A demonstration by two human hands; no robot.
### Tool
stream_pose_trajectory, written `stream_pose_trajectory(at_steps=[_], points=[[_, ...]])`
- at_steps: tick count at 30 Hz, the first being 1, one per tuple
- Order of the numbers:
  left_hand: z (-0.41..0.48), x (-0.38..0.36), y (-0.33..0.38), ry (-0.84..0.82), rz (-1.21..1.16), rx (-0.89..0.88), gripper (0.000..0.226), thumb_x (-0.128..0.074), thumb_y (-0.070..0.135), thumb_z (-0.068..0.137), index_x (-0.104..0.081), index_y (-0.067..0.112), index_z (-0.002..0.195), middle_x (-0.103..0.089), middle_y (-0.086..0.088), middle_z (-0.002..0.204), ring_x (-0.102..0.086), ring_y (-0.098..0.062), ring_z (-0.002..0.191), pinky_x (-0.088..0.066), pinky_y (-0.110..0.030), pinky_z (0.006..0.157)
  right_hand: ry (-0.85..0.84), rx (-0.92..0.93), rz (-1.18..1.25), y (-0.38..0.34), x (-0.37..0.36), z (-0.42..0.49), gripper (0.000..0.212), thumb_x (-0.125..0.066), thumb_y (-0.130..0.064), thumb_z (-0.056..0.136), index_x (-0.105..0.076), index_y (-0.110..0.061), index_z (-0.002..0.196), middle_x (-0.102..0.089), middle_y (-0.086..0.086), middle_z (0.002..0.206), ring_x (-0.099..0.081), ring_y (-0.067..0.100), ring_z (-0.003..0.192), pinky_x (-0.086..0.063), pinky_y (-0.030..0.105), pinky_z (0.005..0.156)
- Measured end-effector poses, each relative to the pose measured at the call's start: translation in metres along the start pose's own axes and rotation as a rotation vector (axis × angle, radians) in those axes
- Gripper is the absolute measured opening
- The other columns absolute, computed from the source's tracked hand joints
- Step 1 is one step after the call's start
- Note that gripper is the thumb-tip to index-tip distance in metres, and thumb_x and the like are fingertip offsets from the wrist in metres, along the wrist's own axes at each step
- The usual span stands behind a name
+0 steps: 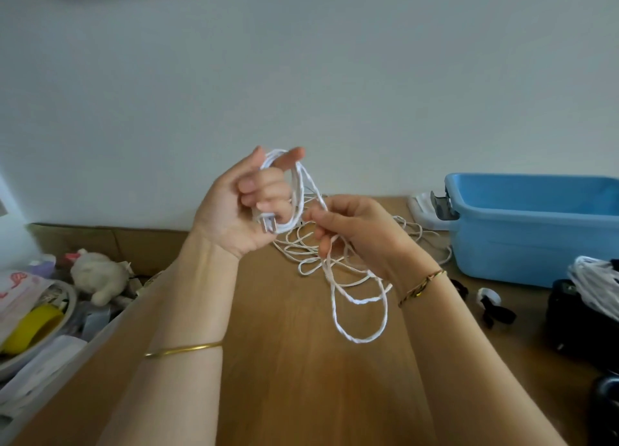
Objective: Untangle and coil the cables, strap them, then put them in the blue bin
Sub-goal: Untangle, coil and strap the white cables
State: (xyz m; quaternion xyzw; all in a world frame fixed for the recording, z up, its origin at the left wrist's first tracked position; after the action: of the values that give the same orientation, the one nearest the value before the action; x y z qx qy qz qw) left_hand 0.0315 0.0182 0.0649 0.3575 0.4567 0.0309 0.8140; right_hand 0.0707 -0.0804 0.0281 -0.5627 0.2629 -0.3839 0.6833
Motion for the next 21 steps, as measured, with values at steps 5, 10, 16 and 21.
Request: stream_pose_trajectory(at_steps=[5, 10, 16, 21], points=[[-0.017, 0.020, 0.042, 0.468, 0.107, -0.613, 0.034, -0.034, 0.020, 0.101, -0.054, -0.006, 0.112, -0.051, 0.004, 0.057, -0.043, -0.007, 0.047, -0.049, -0.020, 0.057, -0.134, -0.141, -0.307, 0.014, -0.009, -0.004, 0.019, -0.049, 0.007, 0.087, -0.064, -0.004, 0.090, -0.061, 0.008, 0.066, -0.061, 0.012, 0.047, -0.046, 0.024, 0.053], [-0.033, 0.026, 0.053, 0.743, 0.529, -0.882, 0.021, -0.037, 0.022, 0.103, -0.053, 0.010, 0.097, -0.056, 0.003, 0.060, -0.049, -0.008, 0.053, -0.057, -0.041, 0.080, -0.350, -0.134, -0.475, 0.002, -0.032, -0.014, 0.022, -0.054, 0.007, 0.081, -0.064, -0.008, 0.094, -0.062, 0.013, 0.070, -0.059, 0.017, 0.053, -0.054, 0.029, 0.063], [-0.016, 0.013, 0.035, 0.872, 1.815, -0.628, 0.012, -0.040, 0.016, 0.100, -0.051, 0.013, 0.103, -0.058, 0.004, 0.072, -0.051, -0.005, 0.062, -0.046, -0.031, 0.069, -0.144, 0.041, -0.477, -0.026, -0.017, -0.012, 0.020, -0.056, -0.014, 0.073, -0.068, -0.002, 0.084, -0.063, 0.007, 0.061, -0.060, 0.019, 0.065, -0.052, 0.036, 0.076], [-0.008, 0.019, 0.015, 0.711, 1.815, -0.100, 0.041, -0.051, 0.047, 0.093, -0.052, 0.006, 0.096, -0.063, -0.007, 0.081, -0.059, -0.015, 0.069, -0.044, -0.034, 0.067, 0.190, 0.155, -0.287, -0.036, 0.022, -0.011, 0.021, -0.047, -0.002, 0.090, -0.068, -0.005, 0.088, -0.062, 0.005, 0.058, -0.061, 0.021, 0.061, -0.054, 0.043, 0.069]])
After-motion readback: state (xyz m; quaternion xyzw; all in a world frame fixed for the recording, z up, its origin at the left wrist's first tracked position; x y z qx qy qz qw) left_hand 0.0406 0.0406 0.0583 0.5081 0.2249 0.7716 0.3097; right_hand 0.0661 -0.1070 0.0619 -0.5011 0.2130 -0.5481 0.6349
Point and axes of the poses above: each hand's wrist, its own z-axis towards the middle knuckle, its own x-axis out of the back of the hand, y = z × x, the point moved 7 cm from there along z, towards the middle knuckle
